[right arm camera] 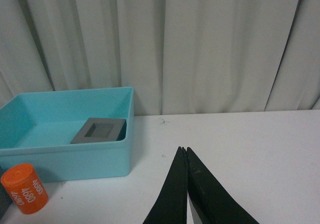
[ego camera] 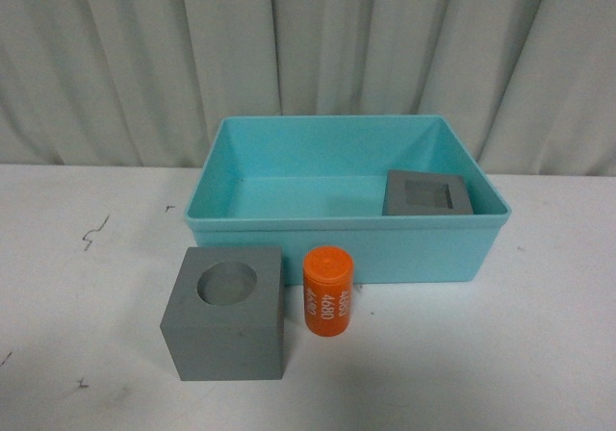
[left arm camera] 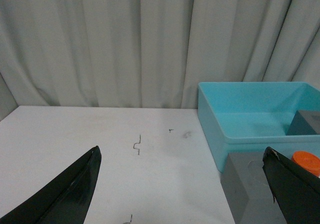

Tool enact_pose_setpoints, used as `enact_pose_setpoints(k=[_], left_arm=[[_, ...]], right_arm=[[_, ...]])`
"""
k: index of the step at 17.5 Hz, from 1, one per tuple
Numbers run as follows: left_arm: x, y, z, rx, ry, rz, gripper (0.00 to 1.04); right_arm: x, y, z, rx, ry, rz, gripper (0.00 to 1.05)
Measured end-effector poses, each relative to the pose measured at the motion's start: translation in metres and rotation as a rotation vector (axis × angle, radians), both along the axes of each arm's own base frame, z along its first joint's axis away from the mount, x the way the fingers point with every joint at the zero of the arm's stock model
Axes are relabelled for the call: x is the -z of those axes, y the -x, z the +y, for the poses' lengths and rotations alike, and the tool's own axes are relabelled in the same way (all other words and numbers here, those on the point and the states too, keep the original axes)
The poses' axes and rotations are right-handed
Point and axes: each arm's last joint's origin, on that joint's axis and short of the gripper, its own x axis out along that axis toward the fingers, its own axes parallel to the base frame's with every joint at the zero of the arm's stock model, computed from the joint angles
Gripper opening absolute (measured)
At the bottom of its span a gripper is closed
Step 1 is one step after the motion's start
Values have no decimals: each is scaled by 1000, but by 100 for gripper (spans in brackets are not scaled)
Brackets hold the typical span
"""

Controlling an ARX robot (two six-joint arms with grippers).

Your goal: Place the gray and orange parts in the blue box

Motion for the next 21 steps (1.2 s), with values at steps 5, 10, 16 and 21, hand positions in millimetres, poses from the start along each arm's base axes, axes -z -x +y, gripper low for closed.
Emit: enact_pose_setpoints(k=[5, 10, 16, 21], left_arm=[[0, 0, 0, 0, 0, 0, 98], [0, 0, 0, 0, 0, 0, 98], [0, 0, 0, 0, 0, 0, 98], [-21, -7, -12, 3, 171, 550, 98]], right_arm=[[0, 6, 0, 0, 0, -1, 2], [3, 16, 0, -3, 0, 6, 2], [4, 16, 0, -3, 0, 8, 71], [4, 16, 0, -3, 0, 8, 98]])
